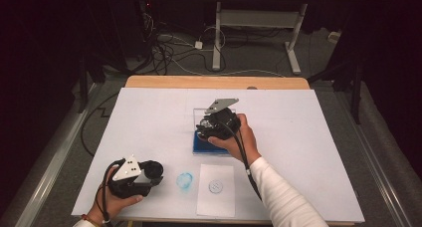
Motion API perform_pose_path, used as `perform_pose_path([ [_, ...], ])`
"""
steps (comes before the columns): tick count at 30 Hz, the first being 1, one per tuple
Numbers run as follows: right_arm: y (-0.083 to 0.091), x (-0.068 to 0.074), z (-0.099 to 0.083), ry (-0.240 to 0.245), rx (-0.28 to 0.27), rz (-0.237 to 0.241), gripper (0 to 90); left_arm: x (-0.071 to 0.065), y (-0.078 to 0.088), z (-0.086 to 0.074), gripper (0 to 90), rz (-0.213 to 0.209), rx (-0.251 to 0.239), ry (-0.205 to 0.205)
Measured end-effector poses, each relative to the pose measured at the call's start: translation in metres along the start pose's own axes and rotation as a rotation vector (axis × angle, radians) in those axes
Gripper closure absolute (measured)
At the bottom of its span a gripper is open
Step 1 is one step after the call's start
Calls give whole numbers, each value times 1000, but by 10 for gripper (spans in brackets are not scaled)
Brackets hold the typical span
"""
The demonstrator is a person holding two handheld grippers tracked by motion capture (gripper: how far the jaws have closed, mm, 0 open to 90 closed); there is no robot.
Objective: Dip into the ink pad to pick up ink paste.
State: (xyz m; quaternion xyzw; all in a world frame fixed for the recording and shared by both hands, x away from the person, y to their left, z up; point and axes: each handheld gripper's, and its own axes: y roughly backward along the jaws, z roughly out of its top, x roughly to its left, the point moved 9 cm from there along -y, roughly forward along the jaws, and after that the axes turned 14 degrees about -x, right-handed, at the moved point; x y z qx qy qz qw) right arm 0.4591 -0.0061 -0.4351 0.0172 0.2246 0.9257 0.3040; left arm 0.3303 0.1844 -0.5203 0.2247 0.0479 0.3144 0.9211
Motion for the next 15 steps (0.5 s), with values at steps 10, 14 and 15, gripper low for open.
perform_pose_path([
  [10,-15,2,-18,-15,45,12,575,0,0,0,365,-2,2,-1],
  [14,-21,1,-28,-32,67,13,575,0,0,-1,365,-2,5,-2],
  [15,-22,1,-30,-35,70,14,575,0,1,-2,365,-1,6,-4],
])
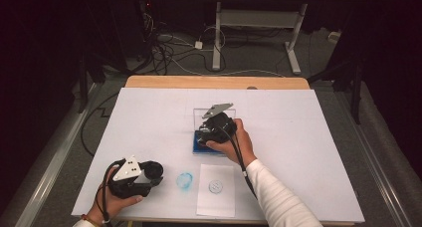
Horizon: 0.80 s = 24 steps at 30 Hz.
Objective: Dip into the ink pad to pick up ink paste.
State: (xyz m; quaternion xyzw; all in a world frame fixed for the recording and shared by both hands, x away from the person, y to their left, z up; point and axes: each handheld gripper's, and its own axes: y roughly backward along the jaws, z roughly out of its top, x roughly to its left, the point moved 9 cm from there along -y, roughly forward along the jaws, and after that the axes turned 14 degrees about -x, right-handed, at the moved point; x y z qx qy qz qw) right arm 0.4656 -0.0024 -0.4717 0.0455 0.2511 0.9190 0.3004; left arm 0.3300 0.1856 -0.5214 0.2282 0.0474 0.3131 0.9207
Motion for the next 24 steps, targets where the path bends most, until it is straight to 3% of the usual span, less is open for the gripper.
perform_pose_path([
  [2,-2,-1,-2,2,4,-2,575,-2,-1,1,366,3,-14,19],
  [8,-6,0,-8,0,13,1,575,-2,-2,1,365,3,-10,18],
  [10,-7,0,-11,-4,21,2,575,-1,-1,0,366,1,5,-7],
  [19,-9,0,-13,0,23,-1,575,-1,-1,-1,365,-4,10,-8],
  [20,-9,-1,-13,1,23,-1,575,-3,-2,-1,365,-2,0,13],
  [21,-9,-1,-13,2,24,-6,574,-1,-2,-2,365,-5,12,-7],
  [24,-10,-2,-14,0,24,-4,575,-1,-2,-1,365,-4,11,-8],
])
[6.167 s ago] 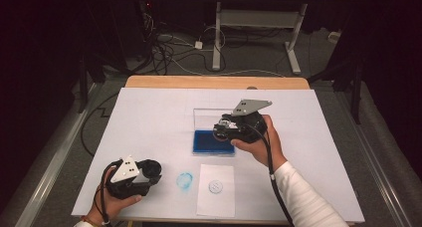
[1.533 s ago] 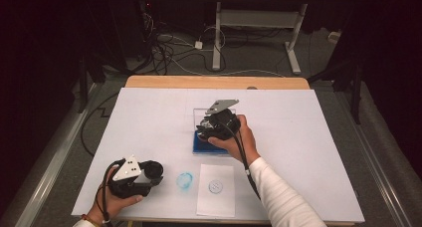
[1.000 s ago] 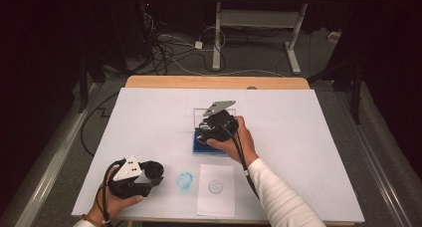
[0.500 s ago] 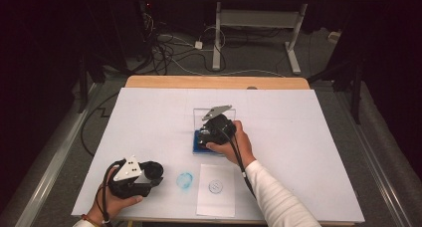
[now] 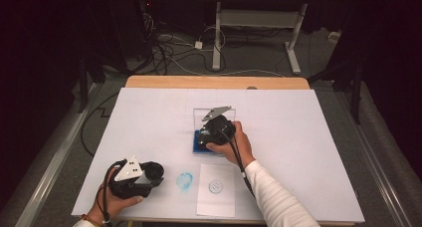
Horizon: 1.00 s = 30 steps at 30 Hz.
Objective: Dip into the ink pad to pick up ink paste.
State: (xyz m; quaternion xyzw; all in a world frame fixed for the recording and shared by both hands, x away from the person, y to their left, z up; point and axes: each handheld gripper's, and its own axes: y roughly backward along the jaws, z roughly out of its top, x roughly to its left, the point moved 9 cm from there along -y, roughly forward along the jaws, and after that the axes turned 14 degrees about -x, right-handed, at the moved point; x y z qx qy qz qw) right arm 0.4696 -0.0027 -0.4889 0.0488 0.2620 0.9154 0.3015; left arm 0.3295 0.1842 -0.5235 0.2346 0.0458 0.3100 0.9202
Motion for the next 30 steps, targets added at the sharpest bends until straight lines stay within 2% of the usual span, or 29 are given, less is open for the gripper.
perform_pose_path([
  [8,-1,0,-2,4,-16,9,576,-1,0,0,365,-5,1,-3],
  [14,0,2,-3,9,-9,-6,576,-3,0,1,365,-8,0,-7],
  [23,0,-1,-4,-23,-25,10,575,-4,1,3,365,0,-10,-12],
  [30,1,1,-4,0,-7,0,575,-4,1,3,365,-2,-13,-14],
])
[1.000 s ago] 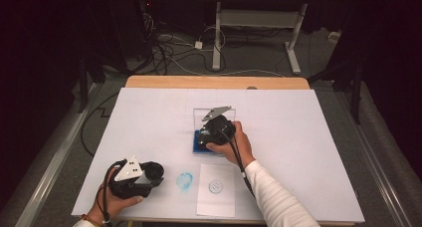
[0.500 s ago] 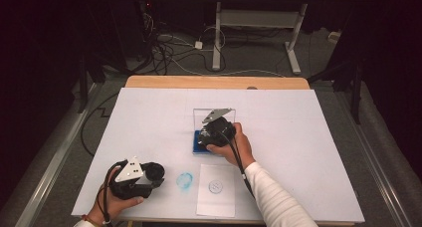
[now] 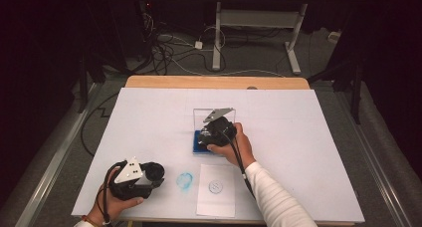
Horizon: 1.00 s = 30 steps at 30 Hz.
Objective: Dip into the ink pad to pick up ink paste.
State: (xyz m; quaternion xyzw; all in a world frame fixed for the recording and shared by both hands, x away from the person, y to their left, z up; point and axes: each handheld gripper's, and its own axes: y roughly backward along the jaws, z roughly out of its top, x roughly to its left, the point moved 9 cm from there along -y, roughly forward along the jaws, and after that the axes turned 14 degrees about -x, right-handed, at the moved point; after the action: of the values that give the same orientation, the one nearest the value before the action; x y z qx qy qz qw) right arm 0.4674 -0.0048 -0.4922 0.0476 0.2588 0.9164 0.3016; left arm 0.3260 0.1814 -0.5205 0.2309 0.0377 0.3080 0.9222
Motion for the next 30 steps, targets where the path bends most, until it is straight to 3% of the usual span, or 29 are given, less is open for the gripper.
perform_pose_path([
  [4,1,-2,-1,-22,-3,14,576,0,0,0,365,0,0,0],
  [9,0,-1,0,-2,5,11,575,0,0,-1,365,-1,3,1],
  [18,4,-3,1,-28,24,17,576,1,1,1,366,10,-6,1],
  [23,16,-10,8,-57,-39,7,576,2,0,1,365,12,-4,1],
  [30,53,-14,29,-31,-140,7,576,2,-1,1,365,16,-2,1],
])
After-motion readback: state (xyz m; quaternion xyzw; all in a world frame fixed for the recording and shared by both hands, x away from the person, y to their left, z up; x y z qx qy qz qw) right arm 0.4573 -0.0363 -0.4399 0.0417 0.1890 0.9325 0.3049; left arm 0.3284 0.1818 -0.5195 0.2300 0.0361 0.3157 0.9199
